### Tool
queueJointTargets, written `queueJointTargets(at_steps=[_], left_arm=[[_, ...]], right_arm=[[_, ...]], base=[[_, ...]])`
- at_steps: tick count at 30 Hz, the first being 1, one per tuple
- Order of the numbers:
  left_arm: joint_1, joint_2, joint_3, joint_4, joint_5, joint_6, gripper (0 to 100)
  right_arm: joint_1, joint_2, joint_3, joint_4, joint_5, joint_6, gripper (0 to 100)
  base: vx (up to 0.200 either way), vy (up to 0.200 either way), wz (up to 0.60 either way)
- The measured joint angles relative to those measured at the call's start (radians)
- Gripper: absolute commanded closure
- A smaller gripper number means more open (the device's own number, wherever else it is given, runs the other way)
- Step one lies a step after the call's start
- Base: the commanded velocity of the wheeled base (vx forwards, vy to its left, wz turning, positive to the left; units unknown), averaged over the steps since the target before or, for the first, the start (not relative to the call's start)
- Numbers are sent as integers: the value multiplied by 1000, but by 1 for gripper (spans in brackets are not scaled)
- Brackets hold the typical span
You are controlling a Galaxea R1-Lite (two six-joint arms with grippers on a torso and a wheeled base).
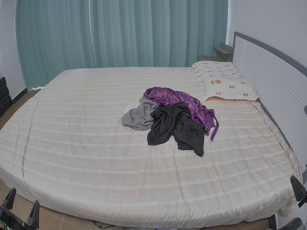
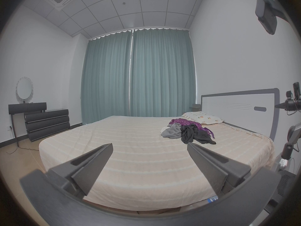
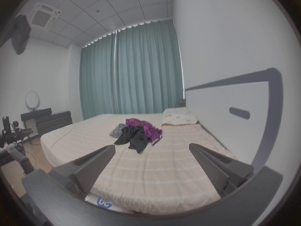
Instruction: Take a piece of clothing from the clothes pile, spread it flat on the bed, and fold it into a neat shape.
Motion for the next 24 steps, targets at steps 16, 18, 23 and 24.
queueJointTargets(at_steps=[16, 18, 23, 24], left_arm=[[0, 0, 0, 0, 0, 0, 0], [0, 0, 0, 0, 0, 0, 0], [0, 0, 0, 0, 0, 0, 0], [0, 0, 0, 0, 0, 0, 0]], right_arm=[[75, 761, -100, -291, 45, 145, 0], [86, 858, -131, -329, 45, 169, 0], [117, 1114, -248, -412, 32, 254, 0], [124, 1151, -274, -424, 25, 270, 0]], base=[[0, 0, 0], [0, 0, 0], [0, 0, 0], [0, 0, 0]])
